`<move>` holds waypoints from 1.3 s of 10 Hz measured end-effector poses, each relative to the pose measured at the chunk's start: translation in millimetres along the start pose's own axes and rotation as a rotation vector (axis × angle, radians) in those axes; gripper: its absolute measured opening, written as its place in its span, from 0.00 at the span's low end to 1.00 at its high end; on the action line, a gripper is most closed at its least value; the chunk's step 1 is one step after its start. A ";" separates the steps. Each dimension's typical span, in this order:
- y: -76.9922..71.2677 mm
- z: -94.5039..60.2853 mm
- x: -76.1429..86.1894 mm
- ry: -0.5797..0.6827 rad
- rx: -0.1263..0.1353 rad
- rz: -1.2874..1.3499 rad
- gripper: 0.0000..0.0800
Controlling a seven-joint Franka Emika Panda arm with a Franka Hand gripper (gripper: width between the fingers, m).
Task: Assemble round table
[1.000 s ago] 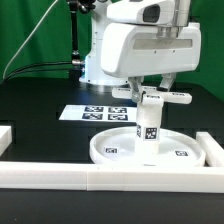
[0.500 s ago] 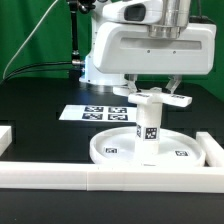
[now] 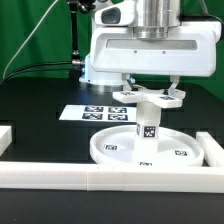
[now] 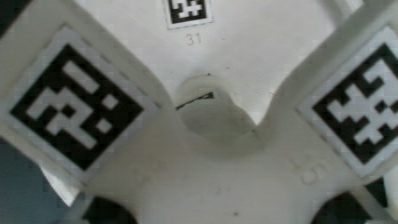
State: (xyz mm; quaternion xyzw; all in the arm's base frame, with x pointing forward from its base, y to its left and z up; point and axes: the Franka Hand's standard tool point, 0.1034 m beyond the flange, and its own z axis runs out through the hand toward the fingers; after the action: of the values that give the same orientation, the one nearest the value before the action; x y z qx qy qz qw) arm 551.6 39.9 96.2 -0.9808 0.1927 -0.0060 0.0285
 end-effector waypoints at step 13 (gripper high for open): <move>-0.4 0.4 7.3 -0.001 0.159 1.110 0.56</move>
Offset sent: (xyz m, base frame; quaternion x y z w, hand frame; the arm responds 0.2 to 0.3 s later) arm 0.0000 0.0000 0.0000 0.0000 0.0000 0.1938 0.9810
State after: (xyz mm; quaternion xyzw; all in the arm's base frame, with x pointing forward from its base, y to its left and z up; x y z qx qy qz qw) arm 558.5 37.5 95.8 -0.7271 0.6791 -0.0042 0.1011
